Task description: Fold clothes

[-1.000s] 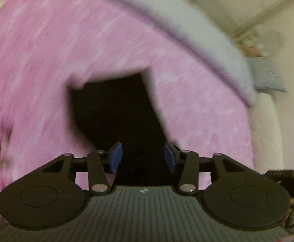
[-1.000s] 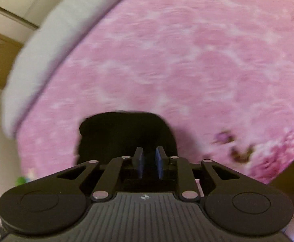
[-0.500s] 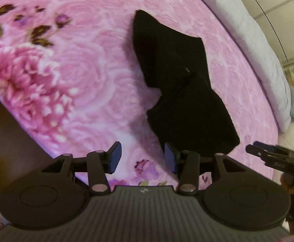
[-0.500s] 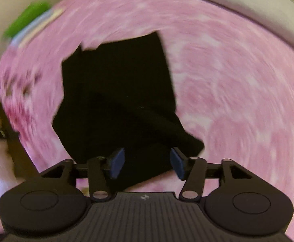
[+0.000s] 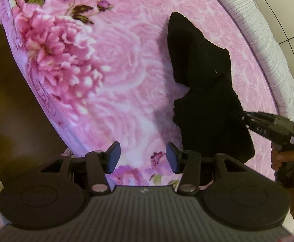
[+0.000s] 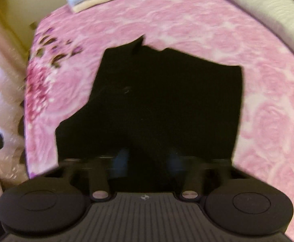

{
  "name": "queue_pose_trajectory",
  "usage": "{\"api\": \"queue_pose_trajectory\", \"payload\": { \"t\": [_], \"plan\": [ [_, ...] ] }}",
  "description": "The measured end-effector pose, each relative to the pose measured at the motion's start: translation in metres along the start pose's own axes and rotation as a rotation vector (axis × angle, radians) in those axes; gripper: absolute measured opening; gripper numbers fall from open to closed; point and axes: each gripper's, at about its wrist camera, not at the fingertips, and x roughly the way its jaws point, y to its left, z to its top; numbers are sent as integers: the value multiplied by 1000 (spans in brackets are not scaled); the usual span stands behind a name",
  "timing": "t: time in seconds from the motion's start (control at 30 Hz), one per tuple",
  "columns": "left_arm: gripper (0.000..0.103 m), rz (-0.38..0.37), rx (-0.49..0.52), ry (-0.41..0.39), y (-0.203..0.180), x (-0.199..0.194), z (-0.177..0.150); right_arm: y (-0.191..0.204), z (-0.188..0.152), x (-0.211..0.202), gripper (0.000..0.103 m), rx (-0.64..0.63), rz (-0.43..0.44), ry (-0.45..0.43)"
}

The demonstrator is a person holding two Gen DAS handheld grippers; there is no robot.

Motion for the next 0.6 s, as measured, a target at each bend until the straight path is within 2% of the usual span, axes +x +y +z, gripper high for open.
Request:
{"api": "queue_pose_trajectory", "payload": {
  "t": [0.13,0.27,0.47,0.6],
  "plan": [
    [44,-3,55,4,-15,5,0,-6,-24,-32,6,48,0,-66],
    [44,-23,140,6,-36,15,-1,-27,-61,-82,5,155,-73,-108],
    [44,-38,250,8,-68,51,-4,-80,-131,-123,5,422,-244,-68],
    [44,-48,323,10,-90,76,-5,-96,-149,-113,5,526,-234,-35]
  ]
}}
